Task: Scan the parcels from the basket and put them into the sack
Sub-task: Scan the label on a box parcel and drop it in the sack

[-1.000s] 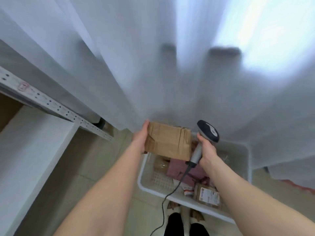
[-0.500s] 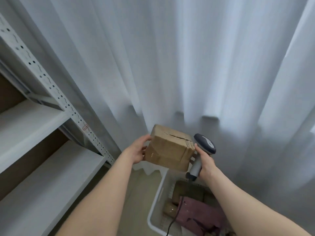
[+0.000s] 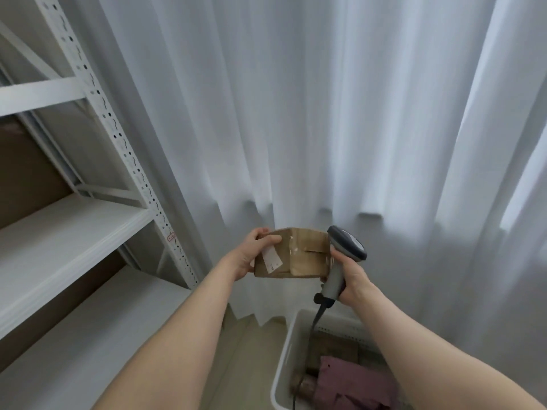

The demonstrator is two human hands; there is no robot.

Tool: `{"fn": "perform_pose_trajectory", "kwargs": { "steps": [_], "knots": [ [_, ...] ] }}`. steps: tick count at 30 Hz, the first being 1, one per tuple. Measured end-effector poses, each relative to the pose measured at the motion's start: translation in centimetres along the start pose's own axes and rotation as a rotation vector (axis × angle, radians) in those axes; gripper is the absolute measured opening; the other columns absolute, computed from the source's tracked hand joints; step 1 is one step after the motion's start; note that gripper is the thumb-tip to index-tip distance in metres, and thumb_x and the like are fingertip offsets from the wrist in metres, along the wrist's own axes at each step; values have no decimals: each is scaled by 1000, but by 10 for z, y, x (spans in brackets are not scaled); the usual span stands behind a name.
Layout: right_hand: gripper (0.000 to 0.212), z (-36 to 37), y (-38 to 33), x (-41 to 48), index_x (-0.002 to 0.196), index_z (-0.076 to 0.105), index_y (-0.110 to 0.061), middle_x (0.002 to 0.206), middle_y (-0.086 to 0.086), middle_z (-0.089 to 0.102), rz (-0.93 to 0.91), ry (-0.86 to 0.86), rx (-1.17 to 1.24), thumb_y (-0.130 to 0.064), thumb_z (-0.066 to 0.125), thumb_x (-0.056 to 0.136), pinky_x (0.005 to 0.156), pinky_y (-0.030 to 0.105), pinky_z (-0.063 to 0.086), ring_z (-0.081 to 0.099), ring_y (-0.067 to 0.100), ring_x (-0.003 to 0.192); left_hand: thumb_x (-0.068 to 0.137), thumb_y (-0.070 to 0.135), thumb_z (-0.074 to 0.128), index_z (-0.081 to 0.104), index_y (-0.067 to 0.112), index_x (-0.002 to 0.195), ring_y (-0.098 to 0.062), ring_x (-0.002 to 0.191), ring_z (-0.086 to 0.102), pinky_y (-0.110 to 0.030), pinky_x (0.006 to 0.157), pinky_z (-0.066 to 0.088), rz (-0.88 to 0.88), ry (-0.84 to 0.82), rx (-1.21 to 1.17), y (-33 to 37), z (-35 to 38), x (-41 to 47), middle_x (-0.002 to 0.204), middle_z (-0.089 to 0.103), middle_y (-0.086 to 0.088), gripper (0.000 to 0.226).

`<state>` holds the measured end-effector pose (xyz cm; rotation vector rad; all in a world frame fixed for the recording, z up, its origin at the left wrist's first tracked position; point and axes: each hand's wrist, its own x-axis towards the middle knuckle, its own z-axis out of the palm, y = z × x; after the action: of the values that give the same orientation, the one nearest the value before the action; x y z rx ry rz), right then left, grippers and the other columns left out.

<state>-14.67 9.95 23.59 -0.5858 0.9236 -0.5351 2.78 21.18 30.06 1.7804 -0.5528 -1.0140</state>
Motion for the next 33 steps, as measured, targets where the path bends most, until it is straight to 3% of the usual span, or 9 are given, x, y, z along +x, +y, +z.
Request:
{"fn": "perform_pose_trajectory", "kwargs": {
  "steps": [3,6,11,14,18,21,24,28,33],
  "knots": [
    [55,16,18,-20,128,55,-13,122,16,64,-20,-5,61,-25,78,80,87,45,52,60,33,102,89,38,59,56,17,114,-17,85,58,-30,69,50,37,30,-177,-7,-7,-15,97,60,-1,33],
    [54,25,32,-36,129,56,-13,123,16,64,-78,23,124,-19,77,80,93,46,50,60,34,106,93,46,49,61,19,88,-19,75,59,-31,67,50,-83,48,-336,-10,-15,-28,82,61,-1,30],
    [56,26,38,-55,129,59,-11,123,15,65,-189,28,105,-19,79,77,100,50,47,60,34,112,88,66,37,58,20,110,-39,101,57,-63,83,40,-304,-232,-141,-21,-31,-47,114,60,-18,56],
    [53,21,33,-65,126,62,-10,120,16,67,-222,-11,46,-21,80,77,99,57,47,62,37,112,86,68,43,57,17,119,-40,107,60,-59,79,53,-351,-329,-198,-26,-29,-58,119,60,-19,63],
    [48,10,26,-81,115,65,-12,106,15,72,-177,-75,-38,-31,80,73,82,52,57,68,37,99,85,42,57,58,15,116,-35,100,65,-49,81,57,-242,-198,-296,-39,-7,-67,117,60,-17,42],
    [52,-6,21,-89,124,61,-12,116,17,69,-162,-94,-58,-31,76,78,91,53,53,63,38,112,84,22,58,54,24,124,-34,108,58,-49,79,57,-121,-187,-256,-47,10,-71,120,56,-14,41],
    [44,-23,18,-99,124,62,-12,112,16,71,-136,-126,-64,-27,72,83,88,51,53,65,37,108,83,24,63,50,39,128,-34,111,54,-49,76,57,-80,-198,-203,-52,26,-81,121,55,-10,49],
    [39,-36,14,-112,124,60,-8,112,17,70,-179,-97,-166,-22,69,89,75,42,53,66,34,101,79,30,75,42,39,134,-30,102,60,-47,69,59,-58,-84,-212,-62,42,-91,115,60,-7,65],
    [27,-44,-1,-128,114,58,-4,92,20,70,-280,-28,-359,-16,66,91,59,31,52,66,24,70,76,17,77,37,34,139,-24,89,65,-42,62,58,-20,131,-236,-70,54,-94,112,63,-5,77]
  ]
}}
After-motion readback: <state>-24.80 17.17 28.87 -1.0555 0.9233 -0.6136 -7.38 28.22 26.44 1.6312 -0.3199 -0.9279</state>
